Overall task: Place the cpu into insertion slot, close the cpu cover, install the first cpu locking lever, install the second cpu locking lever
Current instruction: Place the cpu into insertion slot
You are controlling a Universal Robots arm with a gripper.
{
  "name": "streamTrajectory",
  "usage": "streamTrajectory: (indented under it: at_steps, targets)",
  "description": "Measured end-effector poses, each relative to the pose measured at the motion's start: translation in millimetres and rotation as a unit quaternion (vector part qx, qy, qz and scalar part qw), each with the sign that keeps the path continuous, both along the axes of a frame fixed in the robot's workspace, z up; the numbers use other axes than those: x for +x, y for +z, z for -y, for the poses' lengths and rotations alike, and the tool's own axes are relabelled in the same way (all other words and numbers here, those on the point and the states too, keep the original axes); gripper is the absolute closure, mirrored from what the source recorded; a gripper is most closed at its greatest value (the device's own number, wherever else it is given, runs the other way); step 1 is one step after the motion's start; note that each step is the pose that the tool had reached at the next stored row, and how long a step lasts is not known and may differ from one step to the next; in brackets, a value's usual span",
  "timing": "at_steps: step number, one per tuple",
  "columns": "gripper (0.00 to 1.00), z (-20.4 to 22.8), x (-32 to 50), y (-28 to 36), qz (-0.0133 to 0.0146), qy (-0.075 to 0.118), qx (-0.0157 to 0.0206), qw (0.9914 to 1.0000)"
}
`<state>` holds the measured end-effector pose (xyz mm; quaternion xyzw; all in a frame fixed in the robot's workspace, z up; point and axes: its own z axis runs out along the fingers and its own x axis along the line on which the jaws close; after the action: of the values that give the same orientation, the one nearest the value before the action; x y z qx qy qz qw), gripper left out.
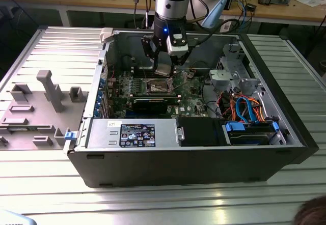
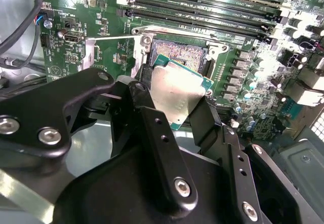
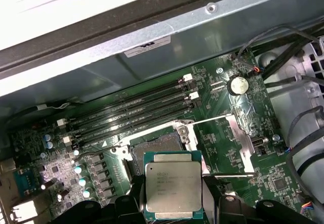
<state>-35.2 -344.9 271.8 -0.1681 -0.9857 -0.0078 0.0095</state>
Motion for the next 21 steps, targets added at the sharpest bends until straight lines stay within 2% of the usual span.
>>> streamTrajectory:
  at_steps: [21]
  targets:
    - [0.46,0.0,0.0,-0.3,0.0,-0.019,-0.0002,0.99982]
